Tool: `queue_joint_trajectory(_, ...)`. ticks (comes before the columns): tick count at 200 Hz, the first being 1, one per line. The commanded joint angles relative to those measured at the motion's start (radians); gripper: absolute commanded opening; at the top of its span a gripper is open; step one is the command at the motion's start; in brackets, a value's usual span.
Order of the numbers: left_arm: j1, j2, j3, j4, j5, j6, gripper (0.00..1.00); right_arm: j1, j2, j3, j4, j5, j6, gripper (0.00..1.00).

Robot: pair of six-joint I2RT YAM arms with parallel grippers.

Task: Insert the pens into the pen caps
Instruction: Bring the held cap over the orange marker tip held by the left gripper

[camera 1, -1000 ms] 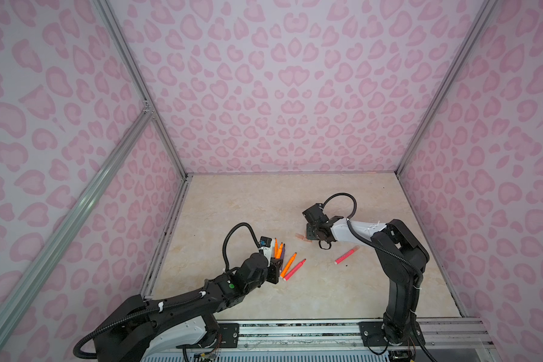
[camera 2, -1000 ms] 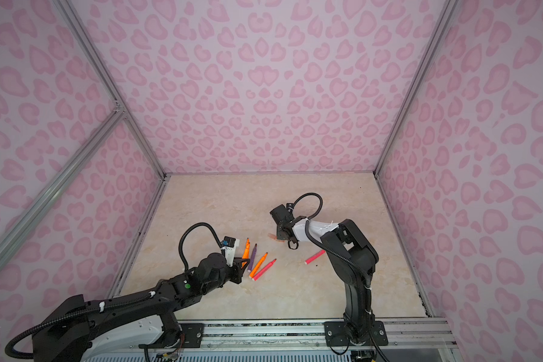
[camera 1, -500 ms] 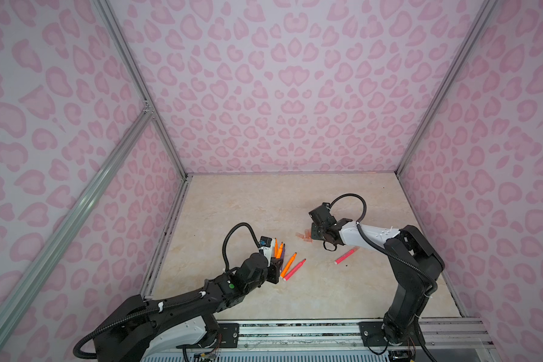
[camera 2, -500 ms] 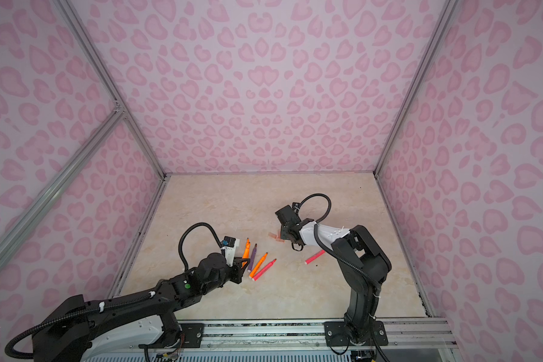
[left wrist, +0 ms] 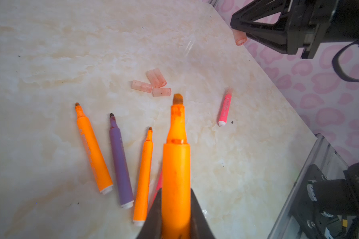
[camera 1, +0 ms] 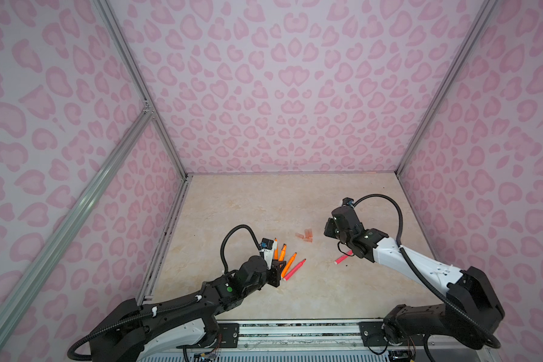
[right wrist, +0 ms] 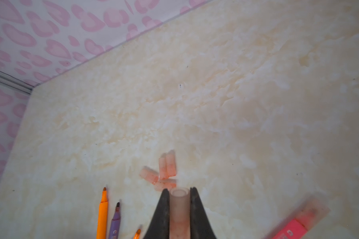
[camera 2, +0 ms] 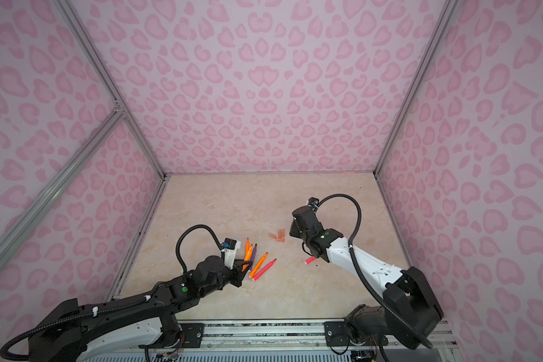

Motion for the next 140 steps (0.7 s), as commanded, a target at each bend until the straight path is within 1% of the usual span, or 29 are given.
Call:
queue_joint_trajectory(1, -0.032, 0.03, 0.052, 0.073, -0.022, 0.001, 0.03, 0.053, -0.091, -0.095, 0.234, -0.029, 0.056, 0.0)
queue_joint_trajectory(10, -0.051, 0.054, 0.076, 0.083, -0.037, 0.006, 0.03, 0.092, -0.126, -0.142, 0.341, -0.028, 0.067, 0.0)
queue_joint_trajectory(19, -0.065, 0.08, 0.101, 0.09, -0.038, 0.011, 0.03, 0.119, -0.148, -0.163, 0.406, -0.027, 0.084, 0.0)
queue_joint_trajectory(35, -0.078, 0.117, 0.136, 0.103, -0.035, 0.015, 0.03, 0.143, -0.175, -0.182, 0.478, -0.045, 0.121, 0.0)
queue_joint_trajectory(55, -0.082, 0.139, 0.154, 0.121, -0.03, 0.014, 0.03, 0.175, -0.202, -0.209, 0.564, -0.059, 0.137, 0.0)
queue_joint_trajectory(89, -0.082, 0.139, 0.186, 0.119, -0.005, 0.029, 0.03, 0.241, -0.239, -0.236, 0.63, 0.008, 0.129, 0.0)
queue_joint_trajectory(116, -0.083, 0.142, 0.199, 0.121, 0.012, 0.036, 0.03, 0.257, -0.25, -0.259, 0.683, 0.002, 0.146, 0.0)
queue_joint_trajectory(140, -0.084, 0.135, 0.199, 0.126, 0.01, 0.034, 0.03, 0.278, -0.259, -0.271, 0.688, 0.052, 0.143, 0.0)
